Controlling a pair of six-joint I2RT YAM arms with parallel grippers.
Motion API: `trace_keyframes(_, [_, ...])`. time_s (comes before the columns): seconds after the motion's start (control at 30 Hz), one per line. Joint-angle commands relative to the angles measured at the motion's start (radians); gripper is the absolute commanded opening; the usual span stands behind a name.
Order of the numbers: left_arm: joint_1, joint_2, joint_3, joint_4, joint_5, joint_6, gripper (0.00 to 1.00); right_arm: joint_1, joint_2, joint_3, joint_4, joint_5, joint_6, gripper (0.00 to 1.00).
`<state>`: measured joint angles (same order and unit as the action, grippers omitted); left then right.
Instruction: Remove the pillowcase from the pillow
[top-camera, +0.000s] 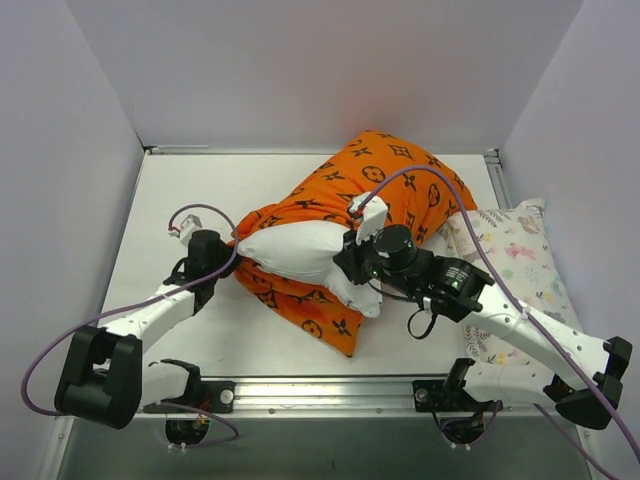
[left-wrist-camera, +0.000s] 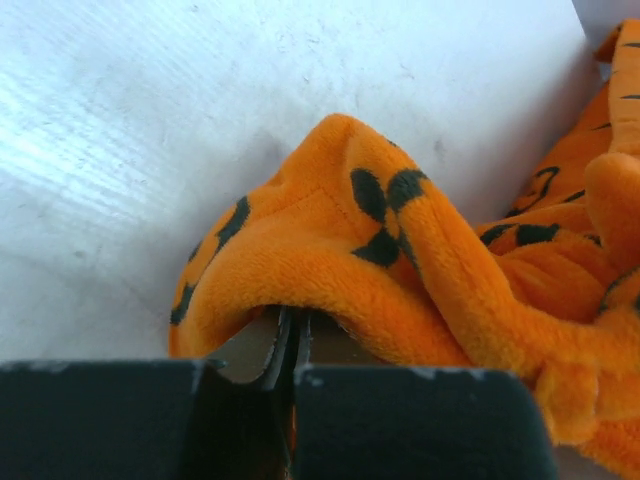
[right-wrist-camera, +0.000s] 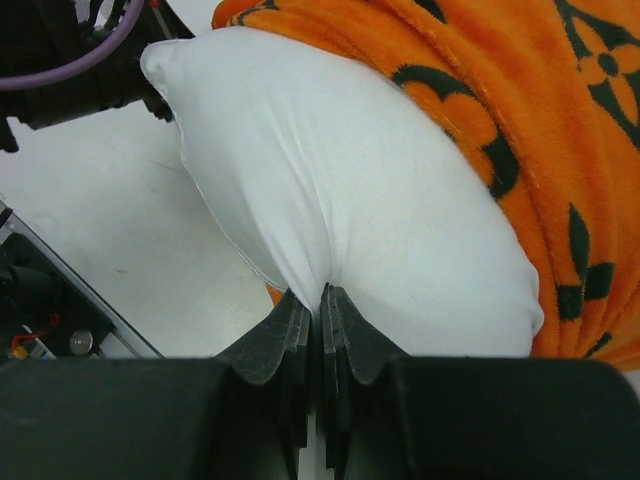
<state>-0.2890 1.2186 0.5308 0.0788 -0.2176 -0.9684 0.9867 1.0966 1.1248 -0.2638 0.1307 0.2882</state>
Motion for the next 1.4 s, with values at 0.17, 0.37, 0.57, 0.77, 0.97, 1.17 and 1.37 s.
trace_keyframes(0.17, [0.162,0.263,0.185,0.211,0.218,0.082,0.0,-0.014,-0.221,-0.159,0.084,-0.187,0.084,0.0])
trace_keyframes(0.37, [0.166,0.553,0.493,0.178,0.337,0.077,0.05,0.087,-0.118,-0.228,0.285,-0.312,0.144,0.0])
trace_keyframes(0.57, [0.169,0.547,0.728,0.009,0.385,0.173,0.74,0.043,0.086,-0.094,0.294,-0.315,0.19,0.0])
trace_keyframes(0.77, [0.205,0.398,0.862,-0.263,0.236,0.263,0.97,-0.046,0.232,-0.03,0.374,-0.384,0.262,0.0])
trace_keyframes(0.97, [0.202,0.103,0.881,-0.453,0.058,0.277,0.97,-0.115,0.408,0.101,0.478,-0.517,0.396,0.0])
trace_keyframes(1.17, [0.185,-0.296,0.574,-0.513,0.033,0.188,0.97,-0.129,0.66,0.401,0.562,-0.641,0.534,0.0])
trace_keyframes(1.37, [0.166,-0.481,0.352,-0.528,0.141,0.117,0.97,-0.121,0.728,0.544,0.364,-0.583,0.393,0.35])
